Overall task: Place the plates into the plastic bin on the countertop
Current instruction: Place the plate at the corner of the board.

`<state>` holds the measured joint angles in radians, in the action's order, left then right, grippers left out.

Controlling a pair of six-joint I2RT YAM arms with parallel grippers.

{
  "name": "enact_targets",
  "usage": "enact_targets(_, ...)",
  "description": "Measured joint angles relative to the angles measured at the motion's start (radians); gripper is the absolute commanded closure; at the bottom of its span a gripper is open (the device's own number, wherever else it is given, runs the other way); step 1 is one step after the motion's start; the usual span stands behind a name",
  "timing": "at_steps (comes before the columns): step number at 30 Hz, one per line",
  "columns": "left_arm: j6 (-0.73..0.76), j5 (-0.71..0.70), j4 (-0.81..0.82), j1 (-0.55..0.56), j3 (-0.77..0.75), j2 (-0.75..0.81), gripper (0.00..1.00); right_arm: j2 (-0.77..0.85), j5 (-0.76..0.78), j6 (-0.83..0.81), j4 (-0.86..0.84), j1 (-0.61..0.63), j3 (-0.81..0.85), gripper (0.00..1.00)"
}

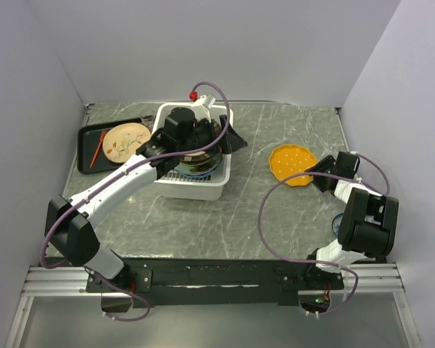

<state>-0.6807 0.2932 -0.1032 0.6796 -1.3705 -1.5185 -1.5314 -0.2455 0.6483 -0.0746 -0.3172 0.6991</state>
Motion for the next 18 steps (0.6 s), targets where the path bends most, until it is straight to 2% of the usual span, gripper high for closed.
enact_targets(5, 0.008, -0.003, 0.0, 0.0, 0.0, 0.0, 0.01, -0.002, 0.033, -0.006, 0.004, 0.01, 0.0, 0.6)
enact_targets(14, 0.013, -0.004, -0.008, 0.0, 0.0, 0.002, 0.01, -0.027, 0.038, -0.006, 0.007, 0.01, 0.01, 0.61)
enact_targets(18, 0.013, -0.004, -0.016, 0.0, 0.0, 0.003, 0.01, -0.084, 0.013, -0.008, 0.014, 0.015, 0.031, 0.65)
